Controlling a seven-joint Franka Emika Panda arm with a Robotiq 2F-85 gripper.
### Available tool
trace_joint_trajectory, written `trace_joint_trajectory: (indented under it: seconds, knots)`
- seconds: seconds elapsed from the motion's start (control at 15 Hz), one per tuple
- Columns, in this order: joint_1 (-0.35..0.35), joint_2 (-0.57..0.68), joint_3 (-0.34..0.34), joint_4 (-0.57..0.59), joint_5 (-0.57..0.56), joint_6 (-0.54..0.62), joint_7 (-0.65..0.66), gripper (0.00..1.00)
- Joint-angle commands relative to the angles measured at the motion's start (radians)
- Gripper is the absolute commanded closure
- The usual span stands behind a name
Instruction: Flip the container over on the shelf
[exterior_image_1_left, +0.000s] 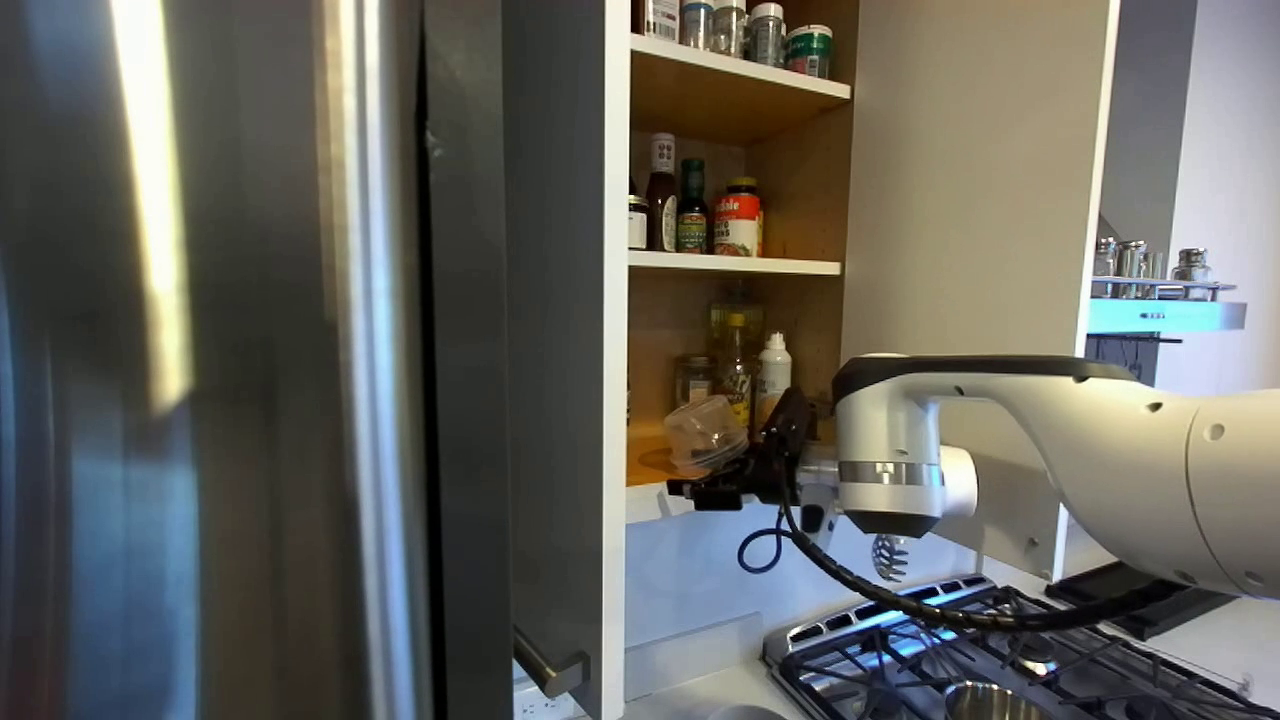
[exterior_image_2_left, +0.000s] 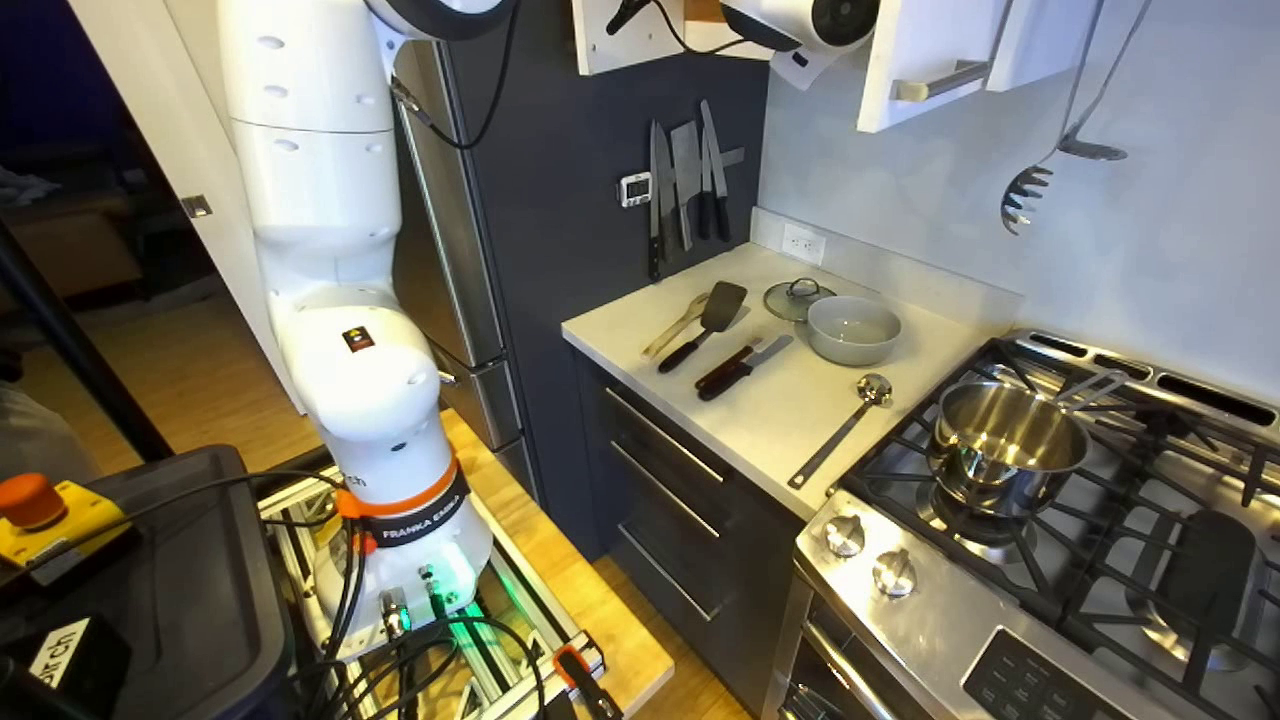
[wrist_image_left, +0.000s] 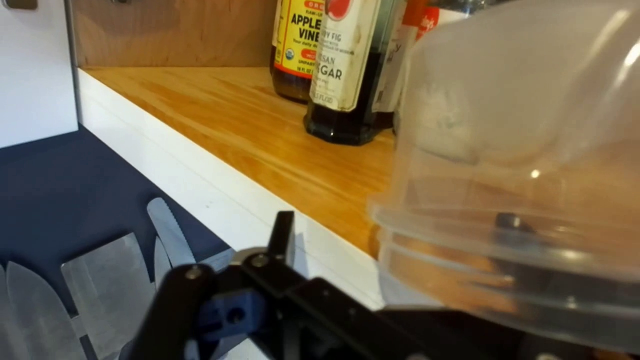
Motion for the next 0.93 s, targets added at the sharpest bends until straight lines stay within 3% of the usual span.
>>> trace_joint_trajectory:
  seconds: [0.0,0.4,0.87]
  knots:
    - [0.000,-0.045,-0.007,-0.034,-0.124,0.011,0.058,0.00]
    - [0.000,-0.060,-0.013,-0.046,-0.268,0.033,0.146,0.00]
    - [-0.013,-0.084,-0.016,-0.051,-0.303,-0.001,0.243,0.00]
